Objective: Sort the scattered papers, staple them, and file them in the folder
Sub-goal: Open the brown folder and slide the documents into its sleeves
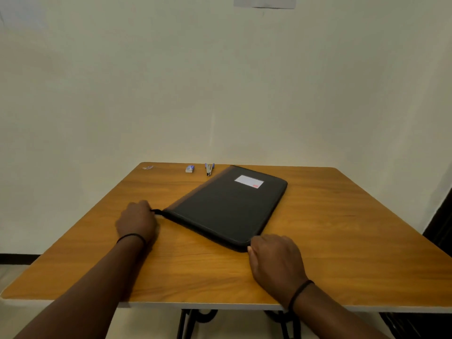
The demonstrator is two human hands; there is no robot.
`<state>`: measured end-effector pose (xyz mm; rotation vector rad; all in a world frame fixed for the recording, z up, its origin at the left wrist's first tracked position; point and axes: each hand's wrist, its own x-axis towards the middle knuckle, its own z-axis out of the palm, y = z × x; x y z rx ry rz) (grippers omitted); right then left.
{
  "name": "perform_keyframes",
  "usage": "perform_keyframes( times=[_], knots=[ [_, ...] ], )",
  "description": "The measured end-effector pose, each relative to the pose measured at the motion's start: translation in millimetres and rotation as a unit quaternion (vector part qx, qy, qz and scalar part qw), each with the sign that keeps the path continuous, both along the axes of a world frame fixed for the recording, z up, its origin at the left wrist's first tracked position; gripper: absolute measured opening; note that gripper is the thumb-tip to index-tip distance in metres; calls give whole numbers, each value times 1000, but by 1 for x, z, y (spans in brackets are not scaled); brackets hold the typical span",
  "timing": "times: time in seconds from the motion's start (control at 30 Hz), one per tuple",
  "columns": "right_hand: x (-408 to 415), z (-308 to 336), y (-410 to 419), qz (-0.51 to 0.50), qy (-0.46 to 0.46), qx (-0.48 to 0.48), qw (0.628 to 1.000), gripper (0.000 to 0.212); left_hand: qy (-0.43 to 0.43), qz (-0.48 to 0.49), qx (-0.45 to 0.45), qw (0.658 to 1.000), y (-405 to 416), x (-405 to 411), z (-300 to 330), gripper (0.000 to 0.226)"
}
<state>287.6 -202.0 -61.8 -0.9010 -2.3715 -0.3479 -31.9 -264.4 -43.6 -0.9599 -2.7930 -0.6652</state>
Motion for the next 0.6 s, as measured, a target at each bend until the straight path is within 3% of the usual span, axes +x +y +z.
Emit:
perform_keyframes(
  times=[0.1,0.2,0.27,0.33,0.4,0.5,0.6],
  knots=[
    [1,-1,4,-4,7,-22,1000,18,-32,115,-41,992,7,4,7,14],
    [-1,0,12,-41,34,-78,996,14,22,117,-47,992,16,24,1,25],
    [-4,1,16,-35,40,-134,990,15,111,-13,48,993,16,43,-6,28],
    [-12,3,21,0,50,-186,981,18,112,-233,121,958,13,67,-5,35],
    [-19,6,27,27,63,-229,971,21,90,-393,46,914,14,96,2,59],
    [-19,6,33,49,76,-266,960,18,112,-436,-84,889,21,123,-3,83],
    [-18,5,31,48,62,-259,963,16,148,-407,-131,892,22,127,-5,77]
  ],
)
